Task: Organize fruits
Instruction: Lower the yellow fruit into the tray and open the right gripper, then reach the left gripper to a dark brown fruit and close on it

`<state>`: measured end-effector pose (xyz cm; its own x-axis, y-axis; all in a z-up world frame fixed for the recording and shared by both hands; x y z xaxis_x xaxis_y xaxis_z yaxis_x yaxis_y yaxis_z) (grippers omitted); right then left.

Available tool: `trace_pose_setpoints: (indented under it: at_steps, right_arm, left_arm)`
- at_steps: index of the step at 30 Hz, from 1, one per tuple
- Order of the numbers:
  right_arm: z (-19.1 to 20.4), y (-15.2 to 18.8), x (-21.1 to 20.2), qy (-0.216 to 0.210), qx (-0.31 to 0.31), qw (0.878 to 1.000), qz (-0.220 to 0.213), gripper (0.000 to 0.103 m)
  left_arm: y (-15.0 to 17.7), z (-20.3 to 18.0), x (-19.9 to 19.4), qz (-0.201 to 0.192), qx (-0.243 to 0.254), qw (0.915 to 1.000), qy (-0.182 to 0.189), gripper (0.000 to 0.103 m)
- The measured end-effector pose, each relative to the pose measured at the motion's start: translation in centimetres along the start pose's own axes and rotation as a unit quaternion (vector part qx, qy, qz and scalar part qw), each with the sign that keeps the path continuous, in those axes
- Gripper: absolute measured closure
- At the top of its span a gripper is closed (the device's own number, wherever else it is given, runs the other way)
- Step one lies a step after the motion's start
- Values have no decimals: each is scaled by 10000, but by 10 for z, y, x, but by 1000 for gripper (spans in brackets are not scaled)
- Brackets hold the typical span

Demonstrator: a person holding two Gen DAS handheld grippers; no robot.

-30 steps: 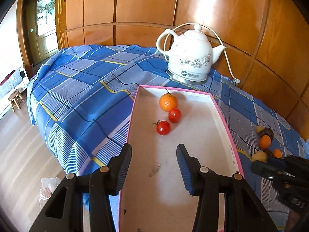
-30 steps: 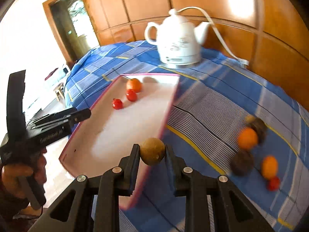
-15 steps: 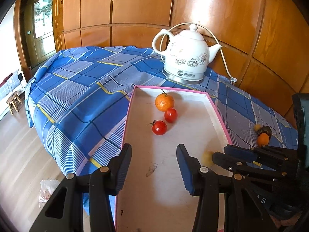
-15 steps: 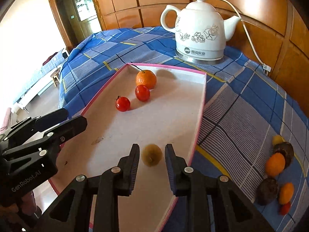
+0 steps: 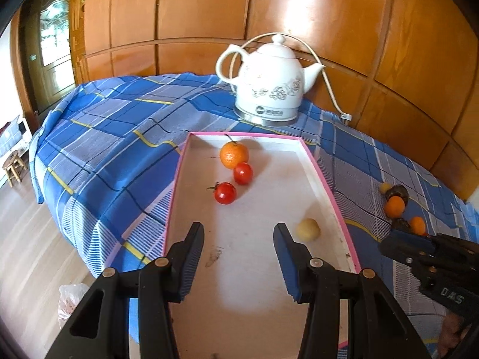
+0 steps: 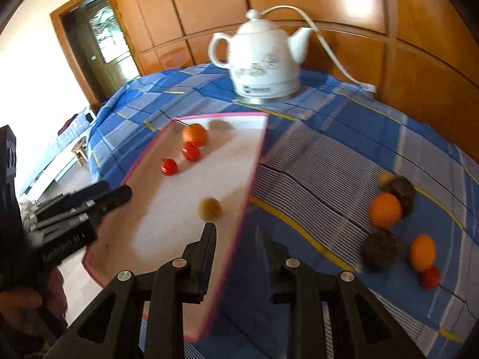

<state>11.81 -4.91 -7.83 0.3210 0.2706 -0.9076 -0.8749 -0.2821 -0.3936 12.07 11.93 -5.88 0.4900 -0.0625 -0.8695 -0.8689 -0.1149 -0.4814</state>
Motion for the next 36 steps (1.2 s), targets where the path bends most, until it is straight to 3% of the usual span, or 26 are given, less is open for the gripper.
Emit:
trace_pose_setpoints:
  at_steps: [14, 23, 29, 32, 36]
  right_arm:
    - [-153, 59, -64, 1109, 1010, 9884, 222, 76]
    - [-227, 75, -105, 1694, 1357, 9761, 125, 76]
    - [-270, 90, -113, 1665, 1867, 9682, -37, 76]
    - [-281, 97, -111, 1547, 2172, 9638, -1, 76]
    - [-281, 93, -118, 1395, 2205, 9652, -173, 76]
  left_arm:
    - [1, -46, -2, 96, 648, 9972, 371, 54]
    - [-4, -122, 3, 418, 1521, 9840, 823, 51]
    - [-15, -172, 21, 861, 1753, 9728, 1247, 49]
    - [-18, -201, 27, 892, 2114, 9643, 1322, 30]
    - [-9, -233, 42, 1088, 2451, 9536, 1367, 27]
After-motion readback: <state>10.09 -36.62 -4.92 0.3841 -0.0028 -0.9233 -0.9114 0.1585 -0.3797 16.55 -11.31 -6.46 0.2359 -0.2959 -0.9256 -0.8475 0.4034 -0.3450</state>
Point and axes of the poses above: each gripper's, at about its wrist camera, not at the fingertips, and x roughly the way its jaws point, z to its left, y to its underside, the point moved 9 cm from there along x, roughly the way its jaws point, and after that the axes turned 15 degrees about z, right-handed, at the moved point
